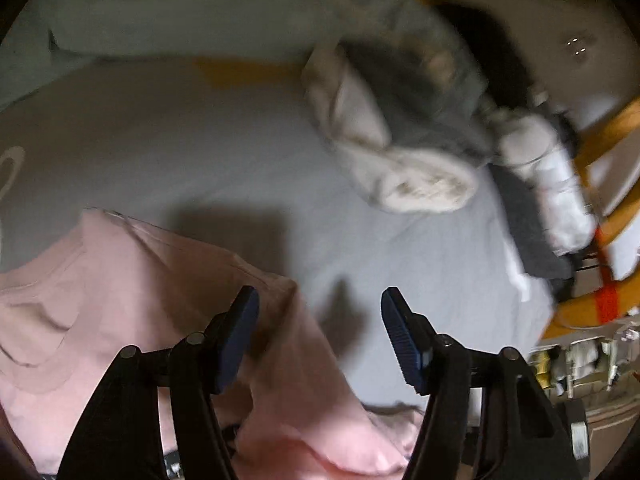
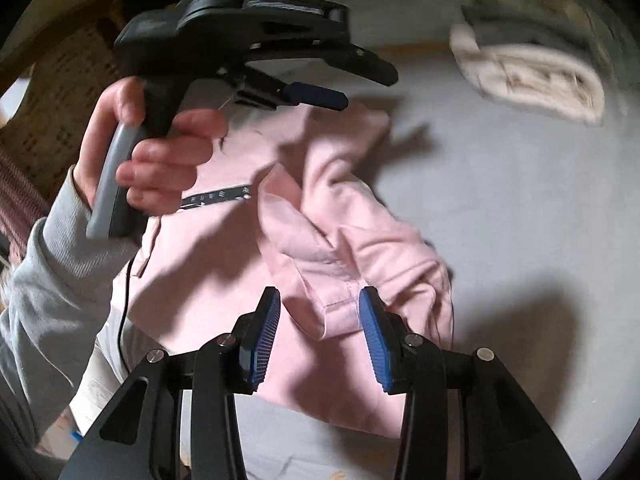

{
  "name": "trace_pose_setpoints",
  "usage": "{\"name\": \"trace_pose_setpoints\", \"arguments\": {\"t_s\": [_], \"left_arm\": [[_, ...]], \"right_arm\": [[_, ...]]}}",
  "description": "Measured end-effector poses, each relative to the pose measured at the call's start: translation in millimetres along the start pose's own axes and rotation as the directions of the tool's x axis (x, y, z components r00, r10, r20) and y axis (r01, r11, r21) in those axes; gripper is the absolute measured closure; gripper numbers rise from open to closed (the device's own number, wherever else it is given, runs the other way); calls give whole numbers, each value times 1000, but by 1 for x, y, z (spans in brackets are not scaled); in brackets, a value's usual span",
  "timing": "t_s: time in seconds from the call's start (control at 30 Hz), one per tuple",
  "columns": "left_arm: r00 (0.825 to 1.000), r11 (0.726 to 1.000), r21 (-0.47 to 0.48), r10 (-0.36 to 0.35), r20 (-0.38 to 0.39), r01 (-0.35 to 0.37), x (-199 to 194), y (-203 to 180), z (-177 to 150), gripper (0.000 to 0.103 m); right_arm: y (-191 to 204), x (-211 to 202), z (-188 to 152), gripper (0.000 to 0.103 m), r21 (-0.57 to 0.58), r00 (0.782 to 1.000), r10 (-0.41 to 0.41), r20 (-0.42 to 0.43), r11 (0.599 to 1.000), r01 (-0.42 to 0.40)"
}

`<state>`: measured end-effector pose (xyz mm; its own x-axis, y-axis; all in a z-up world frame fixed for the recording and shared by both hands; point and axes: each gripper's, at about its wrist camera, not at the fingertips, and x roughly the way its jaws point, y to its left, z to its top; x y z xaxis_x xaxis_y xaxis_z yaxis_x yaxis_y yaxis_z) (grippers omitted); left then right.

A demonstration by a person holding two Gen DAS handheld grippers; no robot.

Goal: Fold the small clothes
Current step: 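Open the right tool and release the folded side onto the shirt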

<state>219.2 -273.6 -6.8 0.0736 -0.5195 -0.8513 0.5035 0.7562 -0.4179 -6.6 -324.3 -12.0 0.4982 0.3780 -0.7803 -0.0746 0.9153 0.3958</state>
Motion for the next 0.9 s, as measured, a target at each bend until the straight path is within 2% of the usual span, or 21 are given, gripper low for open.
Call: {"name": "trace_pose_setpoints", "arguments": {"t_s": [0.13, 0.2, 0.23, 0.3, 0.37, 0.43, 0.5, 0.6, 0.7, 0.8, 0.87, 0.9], "left_arm": [[986, 989, 59, 140, -89, -135, 32, -8, 3, 62], [966, 965, 106, 249, -77, -240, 35, -13, 1, 98], [960, 958, 120, 271, -68, -262, 33, -15, 2, 98], [975, 970, 98, 222, 25, -223, 16, -16, 7, 99], [973, 976, 68, 197, 125, -206, -2, -16, 15, 99], [972, 987, 34, 151, 183, -159, -12, -11, 23, 99], [979, 992, 17, 118, 164, -122, -2, -4, 29, 99], [981, 988, 17, 149, 123, -152, 26, 5, 31, 99], [980, 991, 19, 129, 149, -134, 35, 12, 28, 98], [983, 995, 28, 95, 158, -101, 30, 16, 21, 98], [988, 997, 19, 76, 136, -79, 25, 19, 23, 97], [990, 998, 17, 61, 129, -64, 21, 24, 25, 95]], "right_arm": [[-1, 0, 0, 60, 3, 1000, -7, -3, 1000, 7], [0, 1, 1, 61, 2, 1000, -19, -7, 1000, 19], [0, 1, 0, 61, 6, 1000, -25, -9, 1000, 25], [1, 3, -1, 61, 21, 1000, -27, -6, 999, 27], [1, 2, -1, 61, 28, 999, -34, 5, 999, 34], [1, 0, -1, 60, 30, 998, -56, 14, 998, 56], [1, 4, 0, 60, 29, 998, -63, 2, 998, 63], [3, 9, 1, 61, 23, 996, -89, 1, 996, 89], [9, 3, -4, 60, -2, 995, -97, 10, 995, 97], [9, -25, -7, 60, -2, 992, -41, 117, 999, 41], [8, -46, -6, 62, -1, 974, -24, 225, 1000, 25], [8, -52, -2, 71, 6, 962, -42, 268, 999, 41]]}}
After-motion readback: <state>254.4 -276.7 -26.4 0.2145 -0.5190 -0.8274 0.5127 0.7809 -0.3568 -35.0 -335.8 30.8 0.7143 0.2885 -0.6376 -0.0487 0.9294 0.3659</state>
